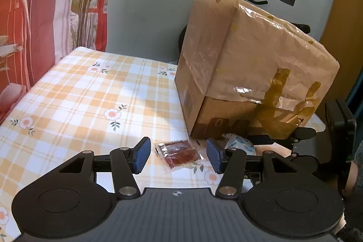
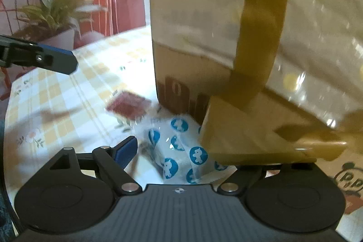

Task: Organize snacks
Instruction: 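Lower the right tool to the blue-and-white printed packet and grasp it, then grasp the brown sauce sachet with the left tool while the right tool holds the white packet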

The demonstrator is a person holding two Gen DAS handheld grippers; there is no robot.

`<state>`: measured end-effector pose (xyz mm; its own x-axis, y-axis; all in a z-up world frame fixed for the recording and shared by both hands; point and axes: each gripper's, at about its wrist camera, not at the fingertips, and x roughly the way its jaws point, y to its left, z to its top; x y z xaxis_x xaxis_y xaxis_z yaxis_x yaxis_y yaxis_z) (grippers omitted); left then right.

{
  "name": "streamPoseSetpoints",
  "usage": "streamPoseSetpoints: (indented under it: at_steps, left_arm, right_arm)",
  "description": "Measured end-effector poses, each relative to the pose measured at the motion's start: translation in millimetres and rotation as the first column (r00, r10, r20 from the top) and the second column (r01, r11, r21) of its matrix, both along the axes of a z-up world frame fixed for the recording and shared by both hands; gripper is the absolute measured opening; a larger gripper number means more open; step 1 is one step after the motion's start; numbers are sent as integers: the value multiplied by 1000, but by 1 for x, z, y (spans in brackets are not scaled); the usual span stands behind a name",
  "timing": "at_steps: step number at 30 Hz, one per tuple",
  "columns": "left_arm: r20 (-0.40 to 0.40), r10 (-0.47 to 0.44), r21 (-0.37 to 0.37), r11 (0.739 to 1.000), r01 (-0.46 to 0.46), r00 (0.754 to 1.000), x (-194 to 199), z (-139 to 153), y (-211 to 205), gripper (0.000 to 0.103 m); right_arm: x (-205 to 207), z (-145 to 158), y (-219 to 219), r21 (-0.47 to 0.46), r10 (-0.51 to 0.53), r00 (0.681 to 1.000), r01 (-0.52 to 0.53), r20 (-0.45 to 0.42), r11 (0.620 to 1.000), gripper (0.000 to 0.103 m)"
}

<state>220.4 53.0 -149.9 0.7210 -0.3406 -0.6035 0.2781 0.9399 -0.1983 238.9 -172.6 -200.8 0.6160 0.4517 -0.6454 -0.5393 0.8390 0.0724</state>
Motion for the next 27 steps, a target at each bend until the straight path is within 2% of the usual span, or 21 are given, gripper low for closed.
streamPoseSetpoints:
  at_steps: [2,4,6,9,12,17,19,21,27]
  left_arm:
    - [-4,-1,1,1000,1,1000,-1,-1,-1,57]
    - [-9,-1,7,1000,1,1000,-2,-1,-1,57]
    - [-15,3,13,1000,-3,1000,-1,-2,-1,57]
    - [-23,9,18,1000,-9,1000,-1,-4,-1,57]
    - [-41,7,36,999,-6,999,1,-9,-5,57]
    - [-68,-5,67,998,10,998,14,-20,-18,57]
    - [-73,-7,86,996,13,997,22,-25,-23,57]
    - [-77,-6,86,996,13,997,35,-30,-25,57]
    - [-113,-3,79,997,12,994,72,-42,-31,57]
  right_arm:
    - [0,-2,-2,11,-15,1000,15,-10,1000,82]
    - [-2,-1,-9,43,-35,999,36,-15,998,75]
    - [-4,1,-16,76,-63,998,64,-25,995,61]
    - [-14,5,-30,131,-109,993,114,-46,985,56]
    - [-33,7,-49,180,-174,983,183,-66,966,55]
    - [-61,4,-67,127,-302,953,303,-28,944,54]
    - [-67,2,-73,134,-337,941,336,-16,932,54]
    - [-69,0,-75,155,-350,937,348,-15,925,54]
    - [-66,-3,-73,141,-336,942,335,-14,932,54]
